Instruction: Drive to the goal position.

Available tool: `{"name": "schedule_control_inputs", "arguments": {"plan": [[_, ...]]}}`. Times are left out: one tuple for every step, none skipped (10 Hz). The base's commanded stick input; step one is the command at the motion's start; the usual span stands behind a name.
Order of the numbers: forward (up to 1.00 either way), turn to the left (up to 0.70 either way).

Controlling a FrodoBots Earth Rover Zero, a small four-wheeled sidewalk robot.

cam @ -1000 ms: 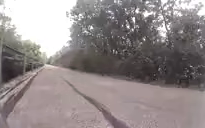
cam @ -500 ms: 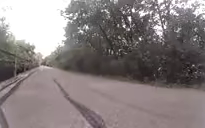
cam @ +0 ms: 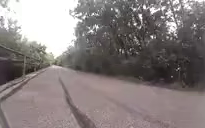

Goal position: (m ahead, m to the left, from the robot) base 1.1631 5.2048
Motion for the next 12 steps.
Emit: {"name": "schedule_control_inputs", "arguments": {"plan": [[0.70,0.35],[0.70,0.26],[0.70,0.03],[0.70,0.00],[0.70,0.00],[0.70,0.00],[0.70,0.00],[0.70,0.00],[0.70,0.00],[0.70,0.00],[0.70,0.00],[0.70,0.00]]}}
